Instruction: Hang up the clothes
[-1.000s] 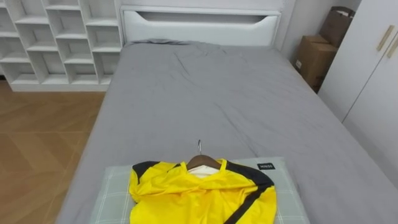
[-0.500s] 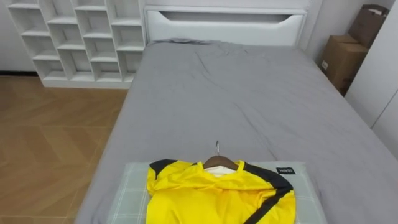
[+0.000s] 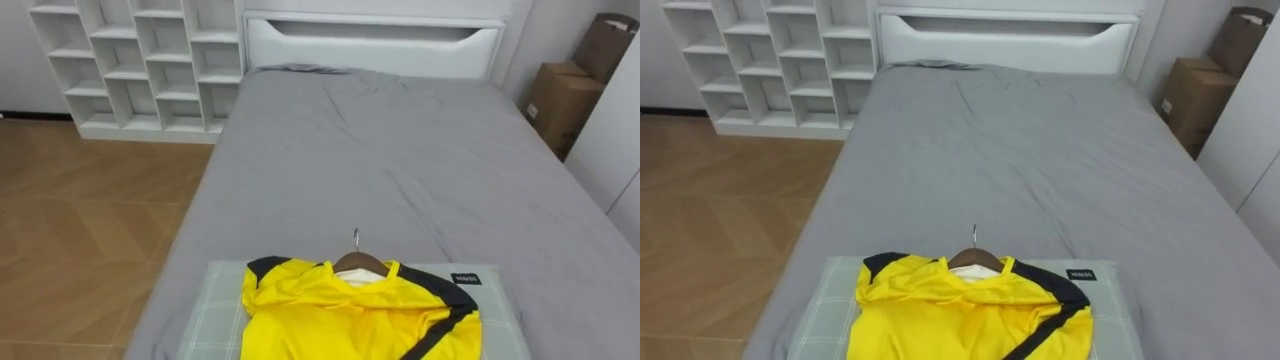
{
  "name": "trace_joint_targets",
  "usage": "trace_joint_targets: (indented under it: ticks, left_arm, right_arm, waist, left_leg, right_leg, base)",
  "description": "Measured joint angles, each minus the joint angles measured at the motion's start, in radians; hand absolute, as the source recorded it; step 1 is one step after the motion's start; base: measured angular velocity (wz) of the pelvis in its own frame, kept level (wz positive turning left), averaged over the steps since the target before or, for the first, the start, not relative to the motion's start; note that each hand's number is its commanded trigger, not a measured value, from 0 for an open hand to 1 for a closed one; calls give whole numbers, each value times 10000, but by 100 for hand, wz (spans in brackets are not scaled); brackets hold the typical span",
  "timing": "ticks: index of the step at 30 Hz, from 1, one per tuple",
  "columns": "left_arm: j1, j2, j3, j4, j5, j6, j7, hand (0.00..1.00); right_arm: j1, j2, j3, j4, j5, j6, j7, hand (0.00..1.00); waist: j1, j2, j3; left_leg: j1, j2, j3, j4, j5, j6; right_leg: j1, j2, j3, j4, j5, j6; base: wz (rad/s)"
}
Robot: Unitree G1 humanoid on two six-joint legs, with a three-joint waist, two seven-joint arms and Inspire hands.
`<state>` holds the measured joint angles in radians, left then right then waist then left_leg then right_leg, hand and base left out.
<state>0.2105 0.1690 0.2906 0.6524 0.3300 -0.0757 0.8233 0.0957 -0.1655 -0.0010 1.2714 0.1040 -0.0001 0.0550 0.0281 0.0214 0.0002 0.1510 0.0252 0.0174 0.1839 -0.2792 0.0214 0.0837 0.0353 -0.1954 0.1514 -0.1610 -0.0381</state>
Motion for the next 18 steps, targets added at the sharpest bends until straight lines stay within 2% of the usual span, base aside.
trace_joint_targets:
  ticks: [6, 7, 11, 14, 18]
  left_arm:
    - [-2, 105, -452, -1891, 399, -1, 88, 0]
    - [-23, 111, -503, -2091, 601, 1, 132, 0]
    - [-50, 114, -614, -2761, 1940, 9, 88, 0]
    - [-58, 167, -627, -3682, 2816, 6, -37, 0]
    - [-149, 550, -930, -4474, 3872, 2, -55, 0]
  right_arm:
    - [66, -78, -16, -323, -10, 2, 205, 0]
    - [40, -91, -17, -323, -8, -2, 228, 0]
    - [108, -94, -117, -273, 15, -62, 271, 0]
    - [114, -95, -131, -269, 15, -106, 319, 0]
    - [36, -99, -131, -194, -33, -222, 322, 0]
  waist:
    - [-113, 115, -42]
    - [-229, 147, -37]
    - [-274, 165, -32]
    - [-372, 173, -21]
    - [-590, 220, 9]
  left_leg:
    - [9, -2, -26, 17, 2, 3]
    - [9, -2, -29, 17, 2, 3]
    - [9, 4, -25, 18, 3, 3]
    - [-1, 0, -23, 19, 2, 4]
    - [2, -5, -7, 19, 4, 6]
  right_leg:
    - [20, -15, -26, 14, 6, 7]
    - [23, -12, -23, 13, 7, 9]
    - [23, 4, 7, 6, 7, 9]
    - [20, -7, 17, -14, 7, 9]
    - [22, -10, 27, -29, 11, 13]
  base:
    - [1]
    - [0]
    - [0]
    - [0]
    - [0]
